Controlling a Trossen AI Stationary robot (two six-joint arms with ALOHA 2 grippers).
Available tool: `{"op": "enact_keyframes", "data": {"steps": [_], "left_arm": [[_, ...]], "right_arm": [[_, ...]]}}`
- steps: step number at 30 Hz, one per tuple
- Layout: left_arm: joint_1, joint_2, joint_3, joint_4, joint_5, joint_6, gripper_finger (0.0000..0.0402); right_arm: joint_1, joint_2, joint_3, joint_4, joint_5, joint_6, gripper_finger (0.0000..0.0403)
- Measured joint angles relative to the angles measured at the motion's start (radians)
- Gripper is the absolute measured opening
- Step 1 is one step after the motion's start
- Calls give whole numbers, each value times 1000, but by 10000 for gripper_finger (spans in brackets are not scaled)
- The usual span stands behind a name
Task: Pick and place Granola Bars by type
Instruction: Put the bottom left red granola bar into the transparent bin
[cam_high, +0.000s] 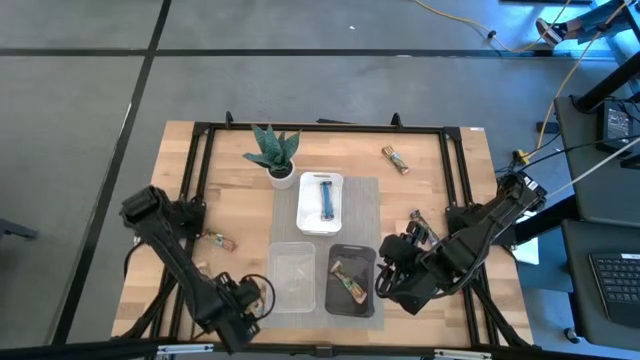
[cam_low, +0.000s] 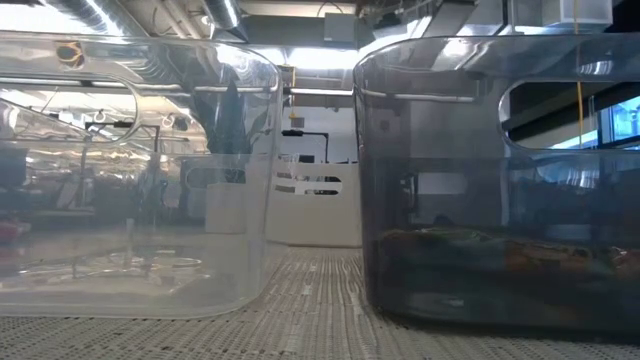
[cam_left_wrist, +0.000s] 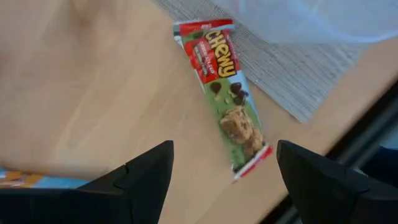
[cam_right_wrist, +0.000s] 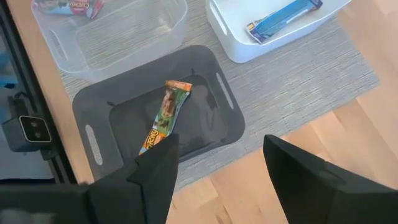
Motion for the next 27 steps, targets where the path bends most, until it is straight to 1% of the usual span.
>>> {"op": "enact_keyframes", "data": {"steps": [4, 9, 18, 22, 27], "left_arm": [[-2, 46, 0, 19, -8, -36, 276], [1, 82, 0, 71, -30, -36, 276], [17, 148, 0, 88, -23, -44, 276], [20, 156, 1, 102, -2, -50, 276], [20, 156, 1, 103, 7, -10, 276]], "right_arm": [[-1, 0, 0, 3, -1, 0, 236], [-1, 0, 0, 16, -17, 3, 236], [-1, 0, 0, 25, -28, 3, 236], [-1, 0, 0, 25, -28, 2, 236], [-1, 1, 0, 24, -28, 0, 236]]}}
